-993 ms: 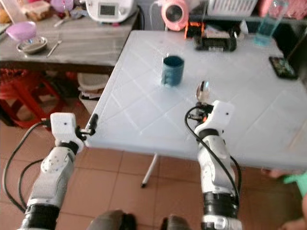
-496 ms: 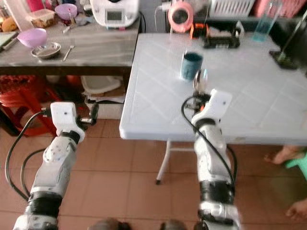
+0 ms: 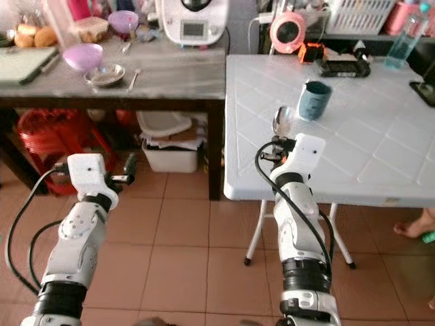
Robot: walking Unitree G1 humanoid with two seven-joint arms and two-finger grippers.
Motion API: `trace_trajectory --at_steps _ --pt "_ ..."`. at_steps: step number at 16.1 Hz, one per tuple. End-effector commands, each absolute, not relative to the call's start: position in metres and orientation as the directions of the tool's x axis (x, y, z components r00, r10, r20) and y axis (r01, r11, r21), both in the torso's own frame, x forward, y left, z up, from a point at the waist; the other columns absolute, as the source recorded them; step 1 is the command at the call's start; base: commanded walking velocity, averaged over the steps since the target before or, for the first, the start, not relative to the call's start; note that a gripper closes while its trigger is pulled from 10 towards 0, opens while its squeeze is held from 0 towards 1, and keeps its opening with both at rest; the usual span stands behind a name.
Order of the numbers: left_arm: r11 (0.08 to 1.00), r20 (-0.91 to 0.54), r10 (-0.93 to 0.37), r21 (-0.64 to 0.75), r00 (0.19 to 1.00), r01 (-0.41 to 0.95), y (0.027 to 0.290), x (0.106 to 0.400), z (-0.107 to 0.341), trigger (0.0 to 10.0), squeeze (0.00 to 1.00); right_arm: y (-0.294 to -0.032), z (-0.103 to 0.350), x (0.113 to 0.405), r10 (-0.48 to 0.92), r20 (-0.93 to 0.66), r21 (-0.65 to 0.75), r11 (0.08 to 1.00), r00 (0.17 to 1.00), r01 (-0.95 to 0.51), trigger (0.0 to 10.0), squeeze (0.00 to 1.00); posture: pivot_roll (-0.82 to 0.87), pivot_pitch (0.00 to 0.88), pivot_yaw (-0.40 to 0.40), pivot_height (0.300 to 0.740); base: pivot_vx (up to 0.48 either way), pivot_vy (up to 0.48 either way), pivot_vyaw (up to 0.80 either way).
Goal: Setting the table
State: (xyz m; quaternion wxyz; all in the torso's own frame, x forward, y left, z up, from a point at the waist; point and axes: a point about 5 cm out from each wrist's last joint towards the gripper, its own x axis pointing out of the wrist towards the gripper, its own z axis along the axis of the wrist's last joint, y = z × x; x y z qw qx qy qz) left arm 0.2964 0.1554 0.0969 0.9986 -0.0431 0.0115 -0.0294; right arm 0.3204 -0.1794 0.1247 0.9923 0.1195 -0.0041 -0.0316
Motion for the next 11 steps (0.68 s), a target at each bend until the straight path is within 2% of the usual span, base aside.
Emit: trace_trajectory --at_steps 1,7,11 --pt "0.992 -0.013 -0.089 -0.093 0.996 0.087 0.1475 0.2993 0.1011 10.0 0.00 -0.1869 0.1296 0.3206 -0.094 0.017 0.232 0.969 0.995 0.088 10.0 0.00 -0.03 0.000 0.037 0.740 0.480 0.000 0.00" --pt "0.992 -0.033 -0.077 -0.099 0.997 0.073 0.1474 0.2982 0.0987 10.0 0.00 -0.1861 0.1295 0.3202 -0.090 0.017 0.225 0.971 0.996 0.084 10.0 0.00 -0.03 0.000 0.035 0.740 0.463 0.000 0.00" --pt "0.991 -0.023 -0.077 -0.114 0.997 0.074 0.1464 0.2992 0.1002 10.0 0.00 -0.1837 0.1271 0.3191 -0.087 0.009 0.228 0.970 0.996 0.083 10.0 0.00 -0.03 0.000 0.036 0.740 0.339 0.334 0.00"
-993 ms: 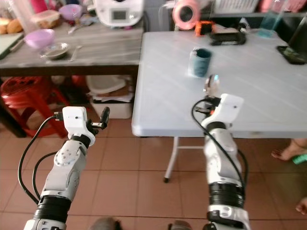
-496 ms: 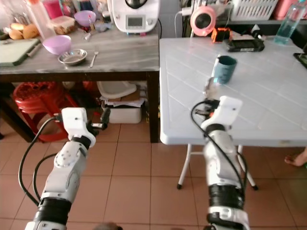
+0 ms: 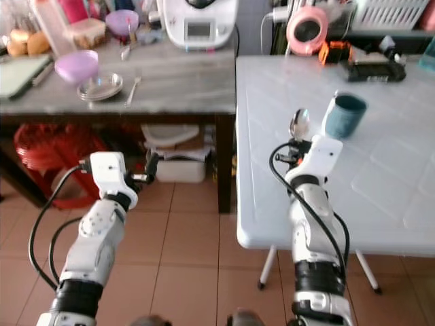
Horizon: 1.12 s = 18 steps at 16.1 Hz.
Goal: Setting the table
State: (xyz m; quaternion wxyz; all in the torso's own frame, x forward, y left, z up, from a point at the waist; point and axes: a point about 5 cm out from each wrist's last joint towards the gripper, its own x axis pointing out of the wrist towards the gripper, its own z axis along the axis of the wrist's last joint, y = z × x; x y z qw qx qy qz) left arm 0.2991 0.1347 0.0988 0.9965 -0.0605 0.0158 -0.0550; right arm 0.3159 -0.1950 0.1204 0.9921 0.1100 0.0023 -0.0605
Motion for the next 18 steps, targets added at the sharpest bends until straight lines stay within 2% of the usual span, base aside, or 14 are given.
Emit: trace_trajectory --at_steps 1,3,5,15,18 --pt "0.991 -0.021 -0.079 -0.109 0.997 0.077 0.1464 0.2999 0.1010 10.0 0.00 -0.1838 0.1269 0.3189 -0.087 0.007 0.228 0.970 0.996 0.083 10.0 0.00 -0.03 0.000 0.037 0.740 0.270 0.398 0.00" --pt "0.991 0.000 -0.067 -0.119 0.998 0.066 0.1462 0.3001 0.1030 10.0 0.00 -0.1848 0.1264 0.3185 -0.088 0.006 0.226 0.970 0.996 0.085 10.0 0.00 -0.03 0.000 0.037 0.740 0.000 0.457 0.00" --pt "0.991 -0.001 -0.068 -0.115 0.998 0.068 0.1450 0.2993 0.1032 10.0 0.00 -0.1862 0.1254 0.3178 -0.090 0.002 0.225 0.970 0.996 0.088 10.0 0.00 -0.03 0.000 0.037 0.740 0.000 0.000 0.00" --pt "0.992 0.004 -0.077 -0.099 0.997 0.077 0.1429 0.2978 0.1007 10.0 0.00 -0.1865 0.1217 0.3146 -0.083 -0.011 0.210 0.974 0.997 0.083 10.0 0.00 -0.03 0.000 0.033 0.740 0.000 0.480 0.00" --pt "0.992 0.037 -0.083 -0.088 0.996 0.086 0.1431 0.2976 0.1053 10.0 0.00 -0.1870 0.1224 0.3145 -0.082 -0.010 0.205 0.975 0.997 0.082 10.0 0.00 -0.04 0.000 0.037 0.740 0.000 0.000 0.00"
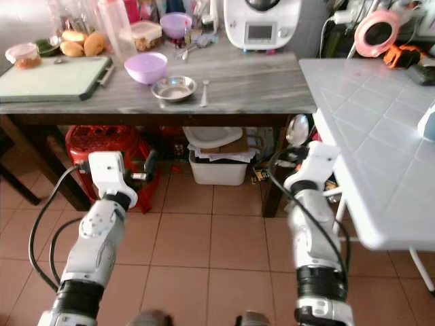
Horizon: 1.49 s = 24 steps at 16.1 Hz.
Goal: Setting the table
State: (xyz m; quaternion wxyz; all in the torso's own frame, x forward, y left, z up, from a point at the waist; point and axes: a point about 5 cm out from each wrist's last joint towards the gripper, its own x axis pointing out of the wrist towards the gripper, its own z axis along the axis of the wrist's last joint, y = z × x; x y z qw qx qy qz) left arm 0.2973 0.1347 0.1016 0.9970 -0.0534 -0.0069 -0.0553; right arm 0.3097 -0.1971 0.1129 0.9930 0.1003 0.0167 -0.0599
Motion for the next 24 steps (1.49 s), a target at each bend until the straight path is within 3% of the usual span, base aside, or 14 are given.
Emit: trace_trajectory --at_steps 1,7,13,20,24 --pt "0.992 0.041 -0.090 -0.091 0.995 0.093 0.1431 0.2973 0.1057 10.0 0.00 -0.1866 0.1228 0.3147 -0.080 -0.008 0.203 0.976 0.997 0.080 10.0 0.00 -0.04 0.000 0.042 0.740 0.000 0.000 0.00" --pt "0.992 0.062 -0.098 -0.078 0.993 0.103 0.1429 0.2967 0.1065 10.0 0.00 -0.1829 0.1272 0.3153 -0.051 0.009 0.179 0.983 0.999 0.049 10.0 0.00 -0.04 0.000 0.042 0.740 0.136 0.000 0.00" --pt "0.993 0.066 -0.092 -0.075 0.994 0.097 0.1460 0.2971 0.1064 10.0 0.00 -0.1845 0.1268 0.3128 -0.044 0.013 0.179 0.983 0.999 0.041 10.0 0.00 -0.04 0.000 0.044 0.740 0.374 0.000 0.00" --pt "0.992 0.070 -0.097 -0.075 0.993 0.102 0.1445 0.2981 0.1071 10.0 0.00 -0.1839 0.1281 0.3138 -0.044 0.018 0.180 0.983 0.999 0.040 10.0 0.00 -0.04 0.000 0.043 0.740 0.421 0.000 0.47" --pt "0.992 0.068 -0.098 -0.075 0.993 0.103 0.1440 0.2977 0.1065 10.0 0.00 -0.1862 0.1276 0.3140 -0.058 0.012 0.182 0.982 0.998 0.055 10.0 0.00 -0.04 0.000 0.043 0.740 0.419 0.000 0.00"
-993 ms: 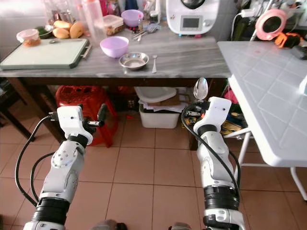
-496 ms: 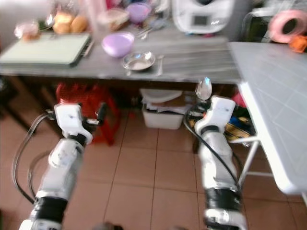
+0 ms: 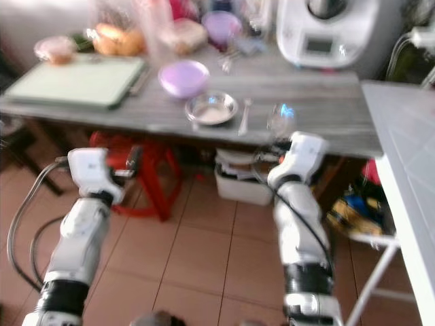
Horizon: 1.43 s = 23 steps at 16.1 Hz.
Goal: Setting the table
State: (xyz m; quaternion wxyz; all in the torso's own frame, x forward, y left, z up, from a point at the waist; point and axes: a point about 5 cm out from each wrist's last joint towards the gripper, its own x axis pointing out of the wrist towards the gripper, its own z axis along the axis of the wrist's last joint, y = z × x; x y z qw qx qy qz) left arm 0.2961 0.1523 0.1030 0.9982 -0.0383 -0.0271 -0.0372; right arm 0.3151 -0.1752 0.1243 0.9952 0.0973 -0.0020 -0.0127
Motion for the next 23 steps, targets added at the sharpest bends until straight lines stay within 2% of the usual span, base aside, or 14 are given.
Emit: trace_trajectory --at_steps 1,17,20,23 --pt "0.992 0.068 -0.099 -0.076 0.993 0.104 0.144 0.298 0.107 10.0 0.00 -0.186 0.128 0.314 -0.060 0.012 0.182 0.982 0.998 0.057 10.0 0.00 -0.04 0.000 0.042 0.740 0.416 0.000 0.00" --pt "0.989 0.070 -0.110 -0.089 0.992 0.116 0.145 0.294 0.106 10.0 0.00 -0.193 0.124 0.315 -0.111 -0.006 0.187 0.976 0.994 0.110 10.0 0.00 -0.04 0.000 0.039 0.740 0.374 0.000 0.00" --pt "0.995 0.084 -0.052 -0.075 0.995 0.058 0.163 0.285 0.109 10.0 0.00 -0.192 0.119 0.316 -0.111 -0.037 0.219 0.969 0.993 0.117 10.0 0.00 -0.03 0.000 0.037 0.740 0.000 0.000 0.00" --pt "0.995 0.093 -0.087 -0.034 0.992 0.091 0.175 0.272 0.113 10.0 0.00 -0.189 0.117 0.318 -0.118 -0.056 0.247 0.961 0.991 0.128 10.0 0.00 -0.01 0.000 0.036 0.740 0.000 0.000 0.00"
